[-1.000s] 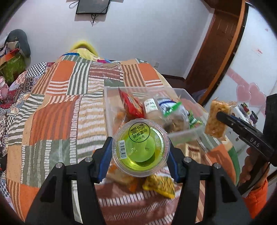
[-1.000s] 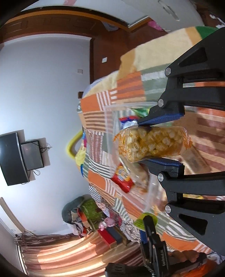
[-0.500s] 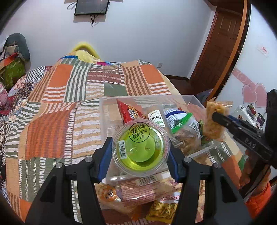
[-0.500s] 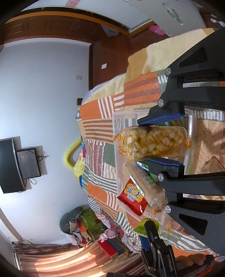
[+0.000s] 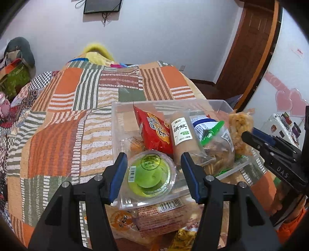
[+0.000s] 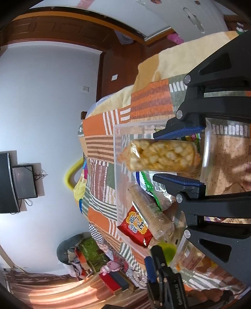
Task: Organize snacks
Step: 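Lift the puff bag and jelly cup over the clear box and release both, then grasp the square bread loaf with the right tool while the left grasps the rice-cake packet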
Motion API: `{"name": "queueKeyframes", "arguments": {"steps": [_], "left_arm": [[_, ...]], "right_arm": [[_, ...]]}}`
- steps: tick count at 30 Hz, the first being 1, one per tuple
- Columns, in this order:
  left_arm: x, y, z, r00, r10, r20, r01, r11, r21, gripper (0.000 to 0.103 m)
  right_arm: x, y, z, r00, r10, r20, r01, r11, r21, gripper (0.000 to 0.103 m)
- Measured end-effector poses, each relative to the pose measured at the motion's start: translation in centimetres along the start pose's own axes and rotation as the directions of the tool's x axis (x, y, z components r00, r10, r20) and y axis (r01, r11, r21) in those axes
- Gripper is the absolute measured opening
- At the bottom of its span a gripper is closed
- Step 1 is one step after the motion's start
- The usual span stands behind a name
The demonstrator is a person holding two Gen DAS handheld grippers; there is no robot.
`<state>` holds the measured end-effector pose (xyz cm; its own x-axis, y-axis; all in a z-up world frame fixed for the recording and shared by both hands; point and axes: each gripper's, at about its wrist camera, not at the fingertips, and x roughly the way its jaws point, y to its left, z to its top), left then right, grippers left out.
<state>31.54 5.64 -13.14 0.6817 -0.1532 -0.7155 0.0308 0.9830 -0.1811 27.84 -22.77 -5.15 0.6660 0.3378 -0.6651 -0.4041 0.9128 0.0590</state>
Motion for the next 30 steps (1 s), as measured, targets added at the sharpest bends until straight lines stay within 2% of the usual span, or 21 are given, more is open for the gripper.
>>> {"name": "queueKeyframes", "arguments": {"steps": [2,6,8,10,13,16,21,25,30], "left_arm": [[-0.5,0.0,0.1,1.0,-0.001,0.003,0.001,1.0,0.006,0.062],[-1.8,0.4,0.0,1.0,-0.003,0.018,0.003,1.0,0.016,0.067],[-2.6,0.8,-0.3,1.0,-0.012,0.021,0.012,1.0,0.025,0.071],[-3.1,1.1,-0.6,1.0,-0.021,0.014,0.02,0.999,0.034,0.073],[-3.8,2.0,-1.4,1.0,-0.021,-0.006,0.021,0.999,0.047,0.076],[-4.3,2.9,-2.4,1.0,-0.011,-0.02,0.012,0.999,0.048,0.081],[-4.3,3.8,-4.7,0.998,0.0,-0.056,0.003,0.999,0.048,0.082],[-4.2,4.4,-6.6,0.997,0.004,-0.083,-0.001,0.999,0.041,0.082],[-3.0,4.7,-8.5,0.992,-0.013,-0.128,0.015,1.0,0.019,0.082]], "right_arm": [[-0.2,-0.1,0.0,1.0,0.008,-0.003,-0.008,1.0,0.007,0.045],[-1.2,0.0,-0.5,0.999,0.042,0.005,-0.042,0.999,0.023,0.054],[-1.6,0.1,-1.0,0.997,0.077,0.005,-0.077,0.996,0.04,0.063],[-1.7,0.0,-1.8,0.994,0.107,-0.006,-0.106,0.992,0.068,0.065],[-2.2,0.4,-2.7,0.995,0.097,-0.005,-0.097,0.994,0.06,0.072],[-2.5,1.0,-3.2,0.992,0.124,-0.018,-0.122,0.991,0.055,0.072],[-2.4,2.2,-3.7,0.985,0.167,-0.048,-0.164,0.984,0.063,0.073],[-2.1,3.7,-4.2,0.983,0.174,-0.057,-0.172,0.984,0.039,0.086],[-0.1,5.8,-4.9,0.979,0.171,-0.112,-0.173,0.985,-0.004,0.086]]}}
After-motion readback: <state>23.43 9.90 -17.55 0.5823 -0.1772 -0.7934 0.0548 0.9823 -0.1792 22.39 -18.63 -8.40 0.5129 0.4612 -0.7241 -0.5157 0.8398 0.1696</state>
